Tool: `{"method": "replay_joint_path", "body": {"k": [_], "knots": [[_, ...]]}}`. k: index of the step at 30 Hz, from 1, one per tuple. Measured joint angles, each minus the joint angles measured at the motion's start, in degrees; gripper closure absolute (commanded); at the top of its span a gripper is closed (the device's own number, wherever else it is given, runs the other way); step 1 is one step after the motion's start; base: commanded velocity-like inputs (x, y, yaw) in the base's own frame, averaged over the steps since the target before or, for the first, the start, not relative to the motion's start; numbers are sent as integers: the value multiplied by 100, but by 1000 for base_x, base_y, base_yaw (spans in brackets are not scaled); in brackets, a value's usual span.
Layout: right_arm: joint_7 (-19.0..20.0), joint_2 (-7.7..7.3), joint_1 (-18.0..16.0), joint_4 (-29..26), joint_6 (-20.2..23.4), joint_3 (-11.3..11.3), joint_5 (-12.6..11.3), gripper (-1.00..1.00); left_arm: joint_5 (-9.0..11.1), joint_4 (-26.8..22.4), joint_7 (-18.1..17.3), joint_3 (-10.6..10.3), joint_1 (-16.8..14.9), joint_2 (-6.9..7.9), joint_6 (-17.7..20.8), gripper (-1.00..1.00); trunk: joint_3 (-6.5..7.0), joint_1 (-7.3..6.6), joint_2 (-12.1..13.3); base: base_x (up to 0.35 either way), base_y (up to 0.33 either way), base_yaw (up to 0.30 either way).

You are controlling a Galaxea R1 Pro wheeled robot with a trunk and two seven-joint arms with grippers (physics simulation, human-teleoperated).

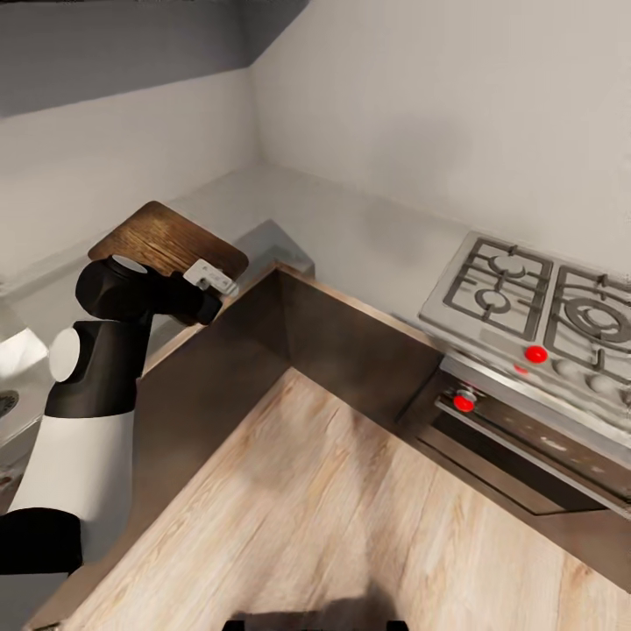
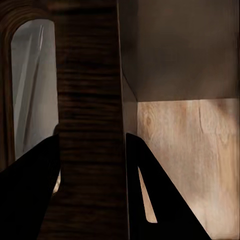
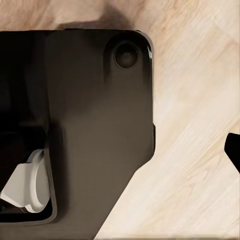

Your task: In the kitchen, take the Vidalia onion out of the sink, dice it on the chopping board with the paring knife, put the diced onion into the bowl on the countertop, then place both the paring knife and the chopping board into the sink.

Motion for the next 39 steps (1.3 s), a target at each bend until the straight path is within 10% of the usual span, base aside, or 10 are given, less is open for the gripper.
{"method": "replay_joint_path", "body": {"k": [39], "knots": [[0,0,1,0,-8,5,-7,-100,1,20,0,1,165,0,-13,100,350,0,0,-329,-27,0]]}}
